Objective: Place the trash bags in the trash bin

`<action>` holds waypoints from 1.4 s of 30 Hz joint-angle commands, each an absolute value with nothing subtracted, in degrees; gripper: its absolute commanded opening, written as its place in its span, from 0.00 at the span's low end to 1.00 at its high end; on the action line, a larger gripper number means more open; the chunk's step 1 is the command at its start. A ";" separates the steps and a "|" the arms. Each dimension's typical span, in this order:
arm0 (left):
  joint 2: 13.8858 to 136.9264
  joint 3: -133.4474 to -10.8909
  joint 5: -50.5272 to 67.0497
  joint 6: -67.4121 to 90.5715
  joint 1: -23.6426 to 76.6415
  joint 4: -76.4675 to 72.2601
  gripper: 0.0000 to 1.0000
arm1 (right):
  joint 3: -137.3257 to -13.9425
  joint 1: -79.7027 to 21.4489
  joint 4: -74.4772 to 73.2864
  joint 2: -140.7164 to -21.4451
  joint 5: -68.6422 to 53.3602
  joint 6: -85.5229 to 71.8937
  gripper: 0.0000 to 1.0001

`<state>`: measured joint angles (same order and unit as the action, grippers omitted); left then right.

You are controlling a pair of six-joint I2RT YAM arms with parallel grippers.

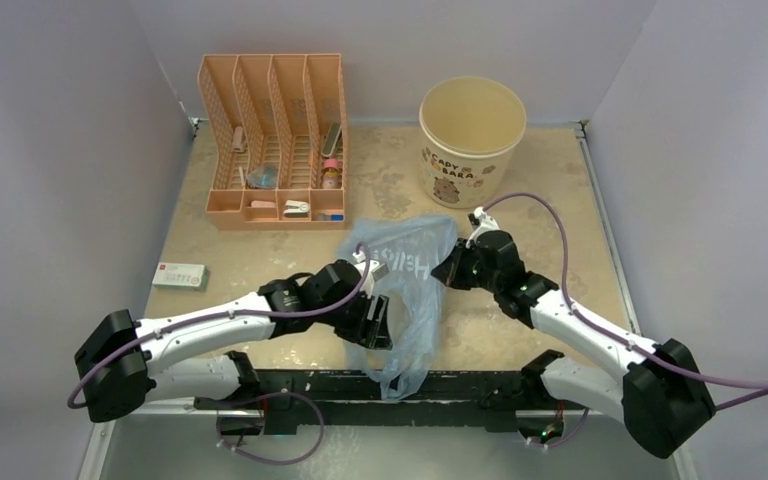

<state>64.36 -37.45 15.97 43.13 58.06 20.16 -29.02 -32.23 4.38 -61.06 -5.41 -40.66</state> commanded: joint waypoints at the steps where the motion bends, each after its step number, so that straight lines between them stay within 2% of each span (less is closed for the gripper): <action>1: 64.32 -41.78 11.09 43.59 58.70 19.49 0.69 | -29.45 -32.50 5.47 -60.42 -6.92 -39.94 0.00; 3: 60.86 -40.85 11.43 44.27 58.71 16.31 0.78 | -29.52 -32.45 5.01 -60.92 -6.78 -39.73 0.00; 7: 57.94 -42.33 4.59 44.45 58.71 19.20 0.82 | -29.58 -32.44 4.80 -60.39 -6.94 -38.79 0.00; 14: 69.69 -49.15 -2.26 39.37 58.62 27.11 0.80 | -29.48 -32.50 7.14 -59.97 -10.10 -38.46 0.00; 16: 72.54 -49.71 -3.22 38.47 58.62 28.19 0.70 | -29.93 -32.43 6.64 -60.58 -9.95 -38.00 0.00; 19: 73.51 -49.94 -6.45 37.72 58.62 29.65 0.46 | -30.29 -32.43 4.83 -60.84 -10.34 -38.50 0.00; 23: 71.18 -50.24 -11.86 36.70 57.59 31.71 0.20 | -31.07 -32.46 3.57 -59.26 -6.69 -39.34 0.00; 26: 68.47 -49.41 -10.54 35.18 54.45 31.83 0.00 | -31.83 -32.43 2.74 -57.78 -3.70 -39.64 0.00; 32: 55.94 -48.18 -8.74 34.80 51.02 32.07 0.00 | -33.54 -28.06 0.09 -58.94 2.42 -39.20 0.00; 36: 46.70 -48.93 -9.83 35.83 50.52 35.34 0.00 | -33.82 -20.20 1.77 -60.69 -4.06 -38.45 0.00; 42: 39.84 -44.54 -2.13 35.51 50.45 32.49 0.00 | -36.92 -19.63 2.75 -65.17 -14.39 -33.27 0.03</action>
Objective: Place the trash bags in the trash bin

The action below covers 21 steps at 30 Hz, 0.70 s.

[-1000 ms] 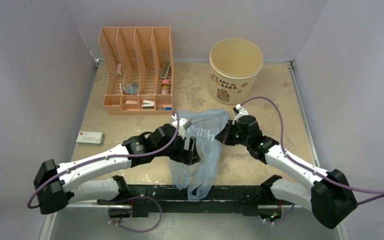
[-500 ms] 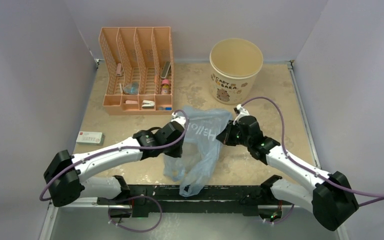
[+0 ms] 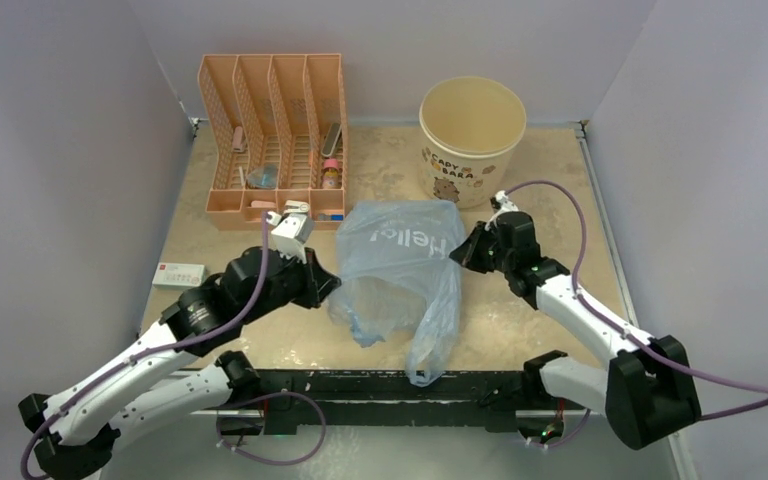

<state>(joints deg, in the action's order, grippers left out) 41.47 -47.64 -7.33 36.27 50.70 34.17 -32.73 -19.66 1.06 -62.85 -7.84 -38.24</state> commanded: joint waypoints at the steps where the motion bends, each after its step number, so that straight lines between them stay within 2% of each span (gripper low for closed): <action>1: 40.00 -43.76 -0.79 35.97 50.45 31.99 0.00 | -37.67 -19.61 1.36 -65.57 -13.16 -32.40 0.06; 6: 39.75 -39.32 3.41 37.23 50.48 28.70 0.00 | -40.12 -19.67 -3.26 -57.42 -6.97 -30.83 0.39; 12: 36.94 -35.96 3.53 36.30 50.47 25.99 0.00 | -31.79 -21.97 11.30 -41.28 -18.66 -27.76 0.63; 16: 36.69 -35.41 3.46 35.45 50.45 25.10 0.00 | -28.02 -32.24 18.69 -37.30 -14.16 -18.39 0.65; 21: 36.20 -34.57 3.93 36.50 50.45 25.67 0.00 | -29.35 -44.08 24.15 -42.39 -14.29 -5.39 0.66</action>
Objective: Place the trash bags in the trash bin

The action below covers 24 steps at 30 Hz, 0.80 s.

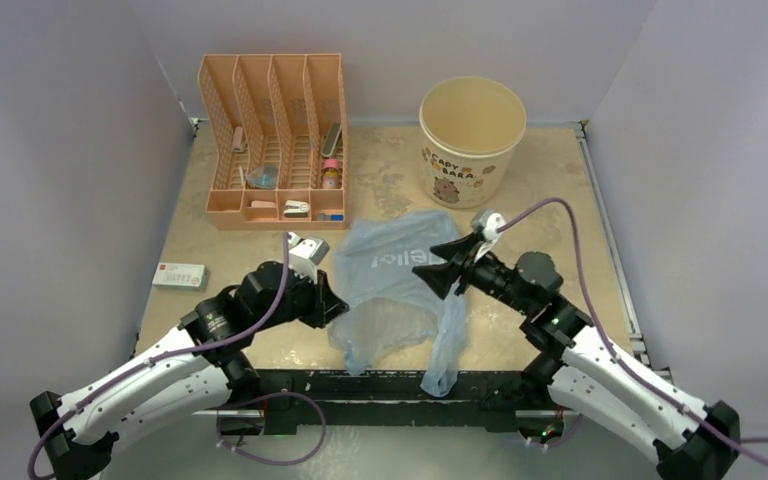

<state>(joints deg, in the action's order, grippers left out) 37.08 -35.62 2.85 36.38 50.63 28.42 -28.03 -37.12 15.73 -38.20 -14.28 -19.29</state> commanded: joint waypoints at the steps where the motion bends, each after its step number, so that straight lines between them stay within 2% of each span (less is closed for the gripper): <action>1: 35.80 -34.28 3.95 36.54 50.45 25.59 0.00 | -30.29 -46.71 23.55 -44.16 -11.05 -1.54 0.65; 6: 34.28 -34.12 4.55 36.42 50.45 26.58 0.00 | -34.90 -56.26 18.66 -54.20 -1.59 17.14 0.65; 9: 33.95 -34.28 5.30 36.17 50.45 26.89 0.00 | -34.99 -58.47 19.66 -56.95 -3.73 23.48 0.66; 15: 34.40 -33.49 7.84 35.99 50.45 25.27 0.00 | -32.75 -61.96 26.50 -59.86 -8.00 31.41 0.74; 18: 36.40 -34.09 8.23 35.94 50.48 24.99 0.00 | -36.80 -63.26 22.78 -64.68 -8.03 33.22 0.74; 22: 36.85 -33.91 8.97 35.44 50.45 23.70 0.00 | -38.27 -63.66 21.58 -69.86 -10.41 37.06 0.70; 24: 36.83 -33.84 9.30 35.34 50.45 23.50 0.00 | -38.21 -63.72 22.99 -71.37 -9.96 36.71 0.62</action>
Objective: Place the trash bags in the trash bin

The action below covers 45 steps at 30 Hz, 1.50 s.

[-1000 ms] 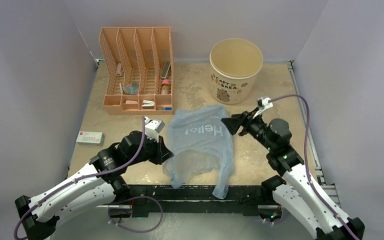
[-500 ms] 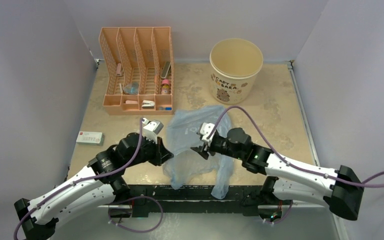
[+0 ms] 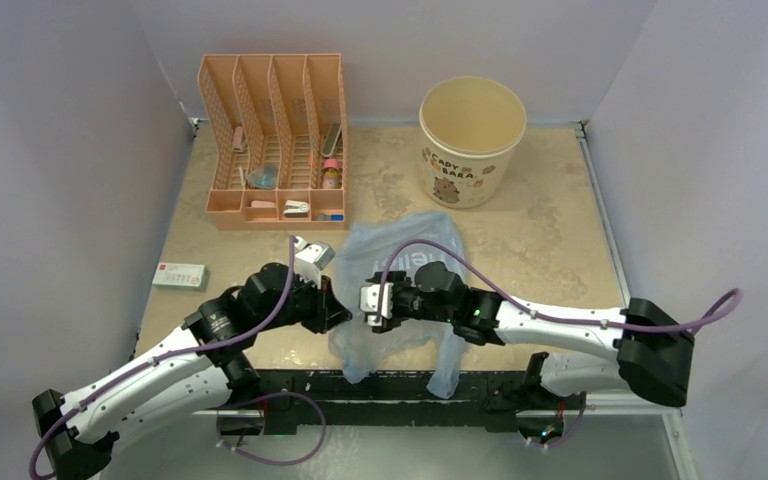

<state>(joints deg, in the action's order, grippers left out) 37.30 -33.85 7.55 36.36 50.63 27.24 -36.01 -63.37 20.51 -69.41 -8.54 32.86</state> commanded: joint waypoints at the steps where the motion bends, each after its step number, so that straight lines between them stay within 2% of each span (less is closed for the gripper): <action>1: 36.91 -33.85 9.46 35.45 50.48 23.60 0.00 | -37.86 -63.72 24.57 -71.52 -9.41 35.99 0.57; 2: 36.98 -33.80 9.62 35.51 50.46 23.55 0.00 | -37.31 -63.72 26.69 -71.39 -9.03 35.19 0.52; 4: 36.89 -33.68 9.92 35.90 50.45 23.45 0.00 | -36.26 -63.72 30.16 -70.94 -9.47 33.54 0.35; 5: 36.75 -33.64 9.86 36.41 50.45 23.46 0.04 | -35.95 -63.72 31.66 -70.79 -8.94 31.76 0.24; 6: 36.39 -33.63 9.35 36.99 50.45 23.64 0.11 | -35.61 -63.72 33.05 -70.67 -7.58 29.50 0.12; 7: 35.72 -33.79 8.29 37.84 50.46 24.28 0.22 | -35.60 -63.72 33.42 -70.71 -6.63 27.21 0.01; 8: 35.05 -33.99 7.28 38.55 50.47 24.86 0.31 | -35.62 -63.72 32.98 -70.75 -5.88 24.34 0.00; 10: 32.94 -34.25 5.59 39.71 50.47 26.06 0.51 | -35.20 -63.72 33.33 -70.81 -1.72 18.64 0.00; 15: 23.80 -32.21 6.53 42.36 50.46 26.57 0.69 | -34.18 -63.63 34.67 -70.02 9.49 1.34 0.00; 19: 16.99 -27.97 11.28 45.07 50.45 25.41 0.70 | -37.35 -63.32 28.75 -70.79 19.34 -18.59 0.00; 23: 13.05 -23.14 17.16 44.56 50.46 18.38 0.71 | -43.46 -62.01 20.93 -75.39 18.23 -25.75 0.00; 25: 15.85 -21.32 21.50 43.61 50.45 13.18 0.70 | -46.55 -60.92 17.41 -77.57 17.20 -29.32 0.00; 29: 25.36 -20.45 25.92 41.91 50.89 6.79 0.70 | -47.89 -58.91 16.83 -78.32 12.31 -33.42 0.00; 34: 25.50 -19.22 21.86 38.92 51.95 1.97 0.73 | -48.32 -58.52 17.03 -77.22 7.73 -35.23 0.00; 37: 27.08 -19.63 20.47 37.05 51.99 1.44 0.68 | -48.43 -58.38 16.21 -76.77 6.76 -35.24 0.00; 45: 32.54 -17.49 25.38 36.21 52.03 -4.85 0.68 | -48.34 -55.43 16.97 -75.38 1.44 -36.77 0.00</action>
